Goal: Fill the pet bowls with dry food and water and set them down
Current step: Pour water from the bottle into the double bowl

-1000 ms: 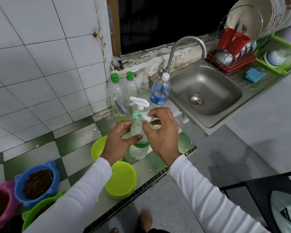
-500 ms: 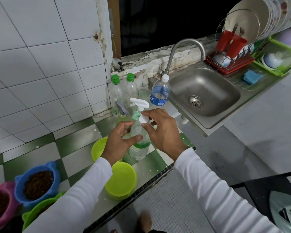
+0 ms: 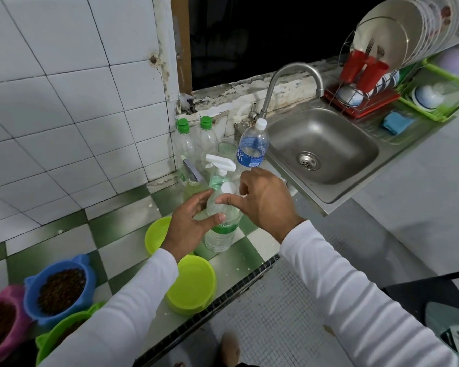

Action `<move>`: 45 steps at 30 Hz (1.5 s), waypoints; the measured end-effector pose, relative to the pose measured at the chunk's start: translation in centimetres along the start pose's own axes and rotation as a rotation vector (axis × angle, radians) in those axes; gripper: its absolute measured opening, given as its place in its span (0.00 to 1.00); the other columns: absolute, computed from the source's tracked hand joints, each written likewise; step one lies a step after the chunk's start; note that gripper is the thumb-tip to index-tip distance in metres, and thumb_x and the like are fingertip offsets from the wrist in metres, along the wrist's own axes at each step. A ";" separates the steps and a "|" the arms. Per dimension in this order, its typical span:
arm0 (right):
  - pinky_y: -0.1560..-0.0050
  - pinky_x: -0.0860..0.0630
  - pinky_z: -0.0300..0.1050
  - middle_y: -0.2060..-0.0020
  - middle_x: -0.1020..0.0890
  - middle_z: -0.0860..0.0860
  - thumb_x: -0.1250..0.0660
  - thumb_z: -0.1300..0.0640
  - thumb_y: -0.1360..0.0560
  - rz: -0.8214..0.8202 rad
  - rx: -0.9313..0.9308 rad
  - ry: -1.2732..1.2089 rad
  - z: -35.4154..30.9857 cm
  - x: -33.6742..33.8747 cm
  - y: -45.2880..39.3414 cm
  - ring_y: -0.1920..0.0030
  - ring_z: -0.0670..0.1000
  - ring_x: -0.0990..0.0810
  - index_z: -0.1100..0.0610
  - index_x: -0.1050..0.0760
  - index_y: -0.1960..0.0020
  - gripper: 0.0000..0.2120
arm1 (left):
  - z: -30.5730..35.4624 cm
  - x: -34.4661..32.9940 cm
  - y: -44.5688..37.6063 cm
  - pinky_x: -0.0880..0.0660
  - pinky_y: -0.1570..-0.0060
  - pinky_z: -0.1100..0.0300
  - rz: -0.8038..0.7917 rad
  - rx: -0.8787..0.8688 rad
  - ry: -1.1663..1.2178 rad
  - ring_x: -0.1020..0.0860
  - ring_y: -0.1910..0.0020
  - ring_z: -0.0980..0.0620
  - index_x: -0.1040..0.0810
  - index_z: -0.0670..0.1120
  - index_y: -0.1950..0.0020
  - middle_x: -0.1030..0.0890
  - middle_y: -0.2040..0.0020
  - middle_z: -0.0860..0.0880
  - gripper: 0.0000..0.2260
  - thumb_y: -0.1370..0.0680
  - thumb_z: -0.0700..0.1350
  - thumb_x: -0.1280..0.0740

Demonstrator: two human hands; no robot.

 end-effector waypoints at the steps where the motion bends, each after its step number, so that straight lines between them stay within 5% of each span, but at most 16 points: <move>1: 0.60 0.30 0.46 0.57 0.23 0.50 0.27 0.34 0.31 0.010 0.041 -0.091 0.0 0.1 0.1 0.60 0.51 0.26 0.55 0.25 0.53 0.25 | 0.0 0.0 0.0 0.25 0.46 0.73 -0.002 0.001 0.005 0.20 0.44 0.68 0.22 0.45 0.30 0.18 0.38 0.56 0.28 0.28 0.37 0.21; 4: 0.48 0.24 0.47 0.42 0.22 0.53 0.24 0.56 0.26 -0.139 0.235 -0.251 -0.4 -0.5 0.0 0.52 0.50 0.24 0.55 0.23 0.33 0.22 | -0.1 0.1 0.0 0.24 0.46 0.70 0.006 0.007 0.019 0.19 0.42 0.63 0.23 0.44 0.29 0.17 0.38 0.54 0.29 0.29 0.38 0.20; 7: 0.45 0.22 0.53 0.45 0.22 0.55 0.28 0.67 0.26 -0.174 0.312 -0.189 -0.8 -1.2 -0.5 0.47 0.56 0.21 0.56 0.21 0.33 0.22 | -0.1 0.1 0.0 0.23 0.45 0.70 0.006 0.005 0.021 0.19 0.42 0.62 0.23 0.43 0.29 0.17 0.38 0.54 0.28 0.29 0.37 0.20; 11: 0.45 0.22 0.57 0.42 0.27 0.53 0.30 0.55 0.21 -0.207 0.188 -0.117 -0.9 -1.4 -0.8 0.47 0.61 0.21 0.55 0.25 0.34 0.16 | 0.0 0.0 -0.1 0.24 0.45 0.70 0.014 0.005 0.025 0.19 0.43 0.64 0.22 0.43 0.30 0.17 0.39 0.55 0.28 0.29 0.38 0.20; 15: 0.45 0.22 0.54 0.37 0.27 0.55 0.34 0.44 0.20 -0.232 0.147 0.012 -1.5 -0.9 -0.9 0.45 0.60 0.21 0.58 0.28 0.33 0.22 | -0.2 0.2 -0.2 0.22 0.40 0.65 0.012 0.008 0.023 0.18 0.41 0.59 0.22 0.45 0.30 0.16 0.38 0.54 0.29 0.30 0.40 0.20; 23: 0.48 0.21 0.56 0.44 0.29 0.52 0.28 0.62 0.24 -0.326 0.352 -0.016 -1.6 -0.9 -1.7 0.49 0.58 0.21 0.54 0.24 0.32 0.21 | -0.3 0.1 -0.3 0.23 0.44 0.67 0.014 0.022 0.027 0.18 0.42 0.61 0.21 0.47 0.32 0.16 0.40 0.56 0.28 0.30 0.40 0.19; 31: 0.52 0.23 0.49 0.41 0.31 0.55 0.30 0.57 0.21 -0.253 0.283 -0.004 -1.7 -1.4 -1.5 0.55 0.61 0.20 0.56 0.27 0.33 0.17 | -0.3 0.0 -0.3 0.22 0.45 0.68 0.019 0.019 0.035 0.18 0.41 0.59 0.21 0.46 0.31 0.16 0.39 0.55 0.28 0.30 0.40 0.20; 39: 0.41 0.23 0.54 0.39 0.25 0.55 0.29 0.56 0.22 -0.291 0.247 -0.057 -1.4 -1.0 -1.7 0.42 0.59 0.22 0.54 0.23 0.32 0.19 | -0.3 0.0 -0.1 0.23 0.43 0.68 0.009 0.024 0.042 0.19 0.40 0.59 0.21 0.46 0.30 0.16 0.38 0.54 0.30 0.31 0.44 0.19; 45: 0.46 0.25 0.47 0.41 0.25 0.54 0.29 0.57 0.22 -0.251 0.184 -0.063 -1.5 -1.2 -1.5 0.45 0.57 0.22 0.54 0.23 0.34 0.17 | -0.5 0.0 -0.1 0.23 0.43 0.68 0.013 0.028 0.025 0.19 0.39 0.58 0.22 0.46 0.30 0.16 0.38 0.54 0.30 0.31 0.44 0.19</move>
Point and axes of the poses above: each hand's wrist, its own y-axis away from the middle knuckle, its own x-axis out of the back of the hand, z = x × y, the point moved 5 cm from there along -y, towards the middle knuckle
